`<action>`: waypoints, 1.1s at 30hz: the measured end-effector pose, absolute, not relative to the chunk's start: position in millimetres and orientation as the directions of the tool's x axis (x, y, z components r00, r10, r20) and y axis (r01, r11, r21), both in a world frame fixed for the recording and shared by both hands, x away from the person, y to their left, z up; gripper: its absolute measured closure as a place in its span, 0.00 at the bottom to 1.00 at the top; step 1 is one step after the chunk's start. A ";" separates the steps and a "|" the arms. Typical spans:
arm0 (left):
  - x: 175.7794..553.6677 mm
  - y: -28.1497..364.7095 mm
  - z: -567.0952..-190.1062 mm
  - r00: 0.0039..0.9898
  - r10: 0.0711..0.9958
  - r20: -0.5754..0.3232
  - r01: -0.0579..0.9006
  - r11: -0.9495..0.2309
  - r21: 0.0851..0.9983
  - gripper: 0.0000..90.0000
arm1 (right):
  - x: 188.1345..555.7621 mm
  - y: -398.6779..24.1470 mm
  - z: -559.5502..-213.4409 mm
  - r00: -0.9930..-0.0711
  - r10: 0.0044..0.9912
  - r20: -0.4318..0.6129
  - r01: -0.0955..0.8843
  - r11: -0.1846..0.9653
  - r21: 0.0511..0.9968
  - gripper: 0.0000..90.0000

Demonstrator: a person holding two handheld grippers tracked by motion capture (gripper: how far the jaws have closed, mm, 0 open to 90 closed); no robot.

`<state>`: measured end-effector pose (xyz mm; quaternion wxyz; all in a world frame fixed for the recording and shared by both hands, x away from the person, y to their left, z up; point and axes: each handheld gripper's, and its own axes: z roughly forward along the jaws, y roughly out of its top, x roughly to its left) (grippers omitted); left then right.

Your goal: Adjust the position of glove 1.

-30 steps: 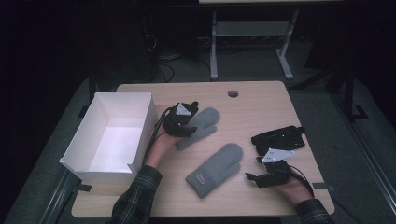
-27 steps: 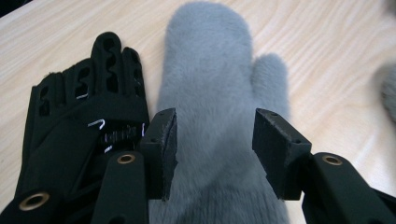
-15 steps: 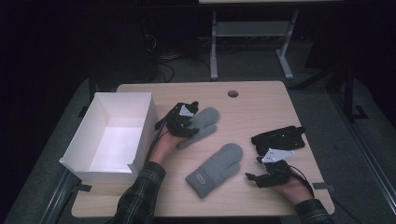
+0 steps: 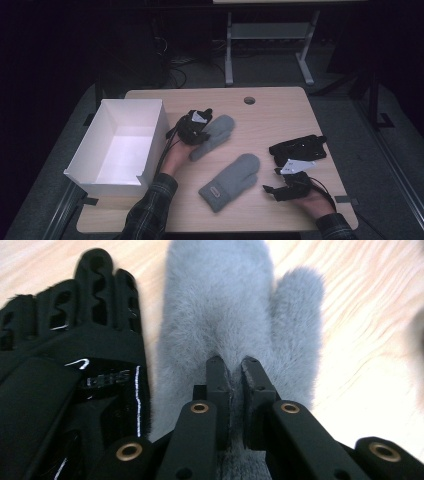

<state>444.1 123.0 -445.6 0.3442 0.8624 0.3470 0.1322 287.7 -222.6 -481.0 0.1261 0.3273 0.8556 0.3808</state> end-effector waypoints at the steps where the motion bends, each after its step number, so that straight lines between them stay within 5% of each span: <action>1: 443.4 125.4 -442.1 0.718 0.695 -0.031 0.518 -0.504 0.691 0.95 | 287.7 -222.6 -481.0 -0.754 0.656 0.033 0.464 0.496 0.734 0.24; 33: 347.5 108.1 -373.4 0.784 0.592 -0.188 0.494 -0.410 0.767 0.97 | 287.7 -222.5 -481.1 -0.753 0.657 0.032 0.463 0.495 0.735 0.24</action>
